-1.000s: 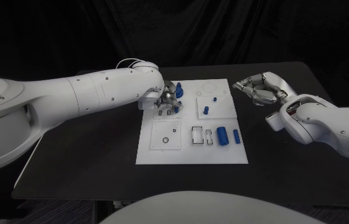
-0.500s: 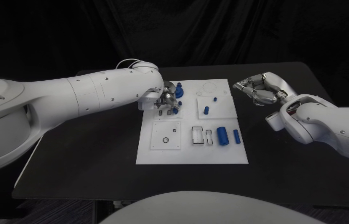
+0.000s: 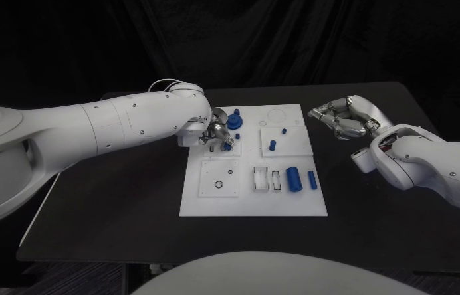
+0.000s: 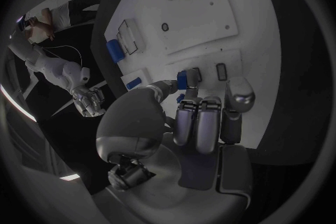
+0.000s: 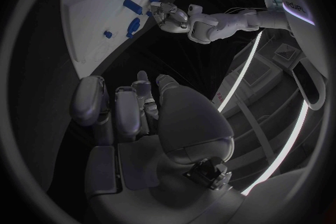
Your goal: Assemble the parts on the task board
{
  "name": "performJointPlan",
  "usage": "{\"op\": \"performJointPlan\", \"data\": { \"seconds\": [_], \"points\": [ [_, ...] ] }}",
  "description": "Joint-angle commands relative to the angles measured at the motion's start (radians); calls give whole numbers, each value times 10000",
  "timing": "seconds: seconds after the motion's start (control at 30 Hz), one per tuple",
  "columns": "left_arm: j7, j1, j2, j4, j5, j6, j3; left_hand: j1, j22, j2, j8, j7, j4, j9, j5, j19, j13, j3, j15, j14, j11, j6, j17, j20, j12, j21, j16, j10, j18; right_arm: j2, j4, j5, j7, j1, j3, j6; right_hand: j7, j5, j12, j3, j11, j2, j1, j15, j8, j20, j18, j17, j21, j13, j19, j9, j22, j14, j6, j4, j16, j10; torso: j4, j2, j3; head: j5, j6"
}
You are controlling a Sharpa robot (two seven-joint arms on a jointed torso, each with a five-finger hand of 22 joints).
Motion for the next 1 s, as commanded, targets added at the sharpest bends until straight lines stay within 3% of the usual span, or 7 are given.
{"op": "performJointPlan", "data": {
  "seconds": [0.03,0.6,0.73,1.0],
  "points": [
    [29,-21,-79,116,3,-222,7,-107,15,1,-34,-6,-739,13,48,91,2557,791,-52,1024,-60,80,2610,-2,1,-37,61,951,-138,-12,-10,-40,-171,-26,6,93,-13,57,3,-36,-6,45,97,5,-43,13,-92,-30,-13,-34,48,-10,1015,42,65,-22,-19,44,-1,3,-2,17,1],
    [38,-59,-615,460,4,-778,5,-467,56,14,-198,-11,-754,42,-276,161,2560,989,-65,1025,-67,201,2611,-12,3,-59,61,956,-139,-19,-76,-40,-216,-27,6,131,-16,71,-6,-18,-10,52,134,4,-50,11,-76,-91,-86,-51,20,-12,992,23,62,-33,-61,36,3,-1,-9,108,1],
    [82,-137,-670,504,6,-948,4,-610,65,63,-333,3,-703,0,-484,179,2559,1013,-61,1016,-58,202,2598,-11,1,-82,57,955,-141,-23,-81,-40,-224,-29,6,150,-17,82,-22,-9,-11,50,157,3,-52,10,-73,-104,-101,-78,14,-12,988,18,62,-39,-71,17,-2,-3,-9,174,1],
    [68,-344,-734,600,7,-1144,4,-717,54,104,-472,15,-658,-70,-678,178,2537,1013,-53,990,-47,228,2558,-5,-23,-118,48,928,-137,-47,-79,-40,-185,-31,6,112,-19,104,-27,9,-14,44,204,1,-57,7,-67,-125,-130,-89,3,-13,983,11,62,-49,-85,13,8,-4,-9,139,1]
  ]
}}
